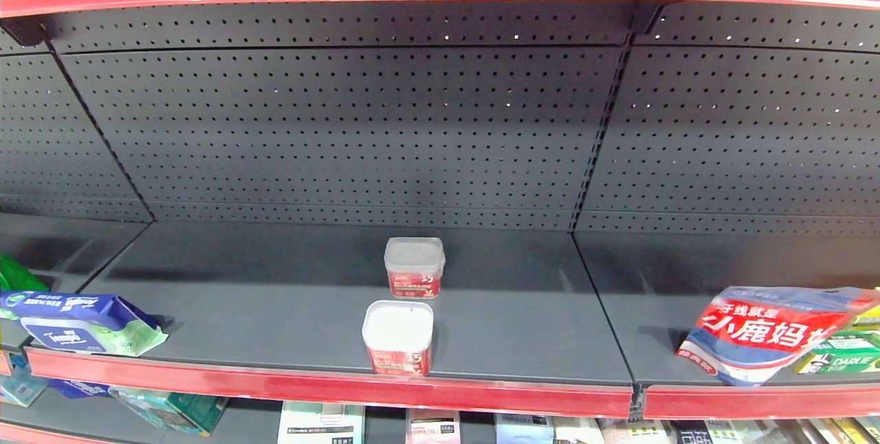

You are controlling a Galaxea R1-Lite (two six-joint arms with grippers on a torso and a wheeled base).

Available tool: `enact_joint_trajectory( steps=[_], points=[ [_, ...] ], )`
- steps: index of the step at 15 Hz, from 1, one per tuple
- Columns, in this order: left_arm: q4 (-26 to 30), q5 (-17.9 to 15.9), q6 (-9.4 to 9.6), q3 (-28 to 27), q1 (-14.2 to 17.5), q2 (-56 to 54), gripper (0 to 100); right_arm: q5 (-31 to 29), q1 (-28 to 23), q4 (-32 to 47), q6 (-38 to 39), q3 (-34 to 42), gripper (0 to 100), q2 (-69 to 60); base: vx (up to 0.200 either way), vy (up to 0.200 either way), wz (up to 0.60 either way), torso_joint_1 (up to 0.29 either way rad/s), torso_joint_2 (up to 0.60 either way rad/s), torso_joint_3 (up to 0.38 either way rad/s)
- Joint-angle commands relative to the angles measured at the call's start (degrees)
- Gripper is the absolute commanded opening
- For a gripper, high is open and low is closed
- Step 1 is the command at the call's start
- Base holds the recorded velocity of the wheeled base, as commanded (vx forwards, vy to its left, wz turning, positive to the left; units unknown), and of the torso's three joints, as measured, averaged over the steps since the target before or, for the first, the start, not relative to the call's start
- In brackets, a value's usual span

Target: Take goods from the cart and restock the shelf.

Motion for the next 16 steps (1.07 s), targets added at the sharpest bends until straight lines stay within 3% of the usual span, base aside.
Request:
enact_joint_trajectory(
  steps=[1,2,3,4,5,6,7,9,10,11,12,16],
  points=[
    [-0.2,1.9,-1.04,0.2,11.0,5.8,100,0.0,0.0,0.0,-0.1,0.0,100,0.1,0.0,0.0,0.0,0.0,0.0,0.0],
    [0.0,2.0,-0.95,2.0,16.2,3.8,100,0.0,0.0,0.0,-0.1,0.0,100,0.1,0.0,0.0,0.0,0.0,0.0,0.0],
    [0.0,1.9,-0.87,2.3,16.6,3.3,100,0.0,0.0,0.1,-0.1,0.0,100,0.1,0.0,0.0,0.0,0.0,0.0,0.0],
    [-1.2,-2.7,0.36,5.8,17.3,-3.0,100,0.0,0.0,0.0,0.0,0.0,100,0.1,0.0,0.0,0.0,0.0,0.0,0.0],
    [-4.1,-7.5,0.36,6.4,17.3,-2.6,100,0.0,0.0,0.0,0.0,0.0,100,0.1,0.0,0.0,0.0,0.0,0.0,0.0],
    [-15.6,-25.0,1.42,9.1,17.3,-2.6,100,0.0,0.0,0.0,0.0,0.0,100,0.1,0.0,0.0,0.0,0.0,0.0,0.0],
    [-17.7,-30.8,4.76,10.8,17.3,-2.6,100,0.0,0.0,0.0,0.1,0.0,100,0.1,0.0,0.0,0.0,0.0,0.0,0.0],
    [-16.6,-30.9,9.33,12.4,17.3,-2.6,100,0.0,0.0,0.0,0.0,0.0,100,0.1,0.0,0.0,0.0,0.0,0.0,0.0],
    [-16.1,-30.1,8.1,12.4,17.3,-2.6,100,0.0,0.0,0.0,0.1,0.0,100,0.1,0.0,0.0,0.0,0.0,0.0,0.0],
    [-13.4,-21.0,6.87,12.4,17.3,-2.4,100,0.0,0.0,0.0,0.1,0.0,100,0.1,0.0,0.0,0.0,0.0,0.0,0.0],
    [-13.8,-18.8,4.76,12.4,17.3,-2.4,100,0.0,0.0,0.1,0.2,0.0,100,0.1,0.0,0.0,0.0,0.0,0.0,0.0],
    [-13.8,-19.5,5.64,12.4,17.3,-2.5,100,0.0,0.0,0.0,0.2,0.0,100,0.1,0.0,0.0,0.0,0.0,0.0,0.0]
  ],
)
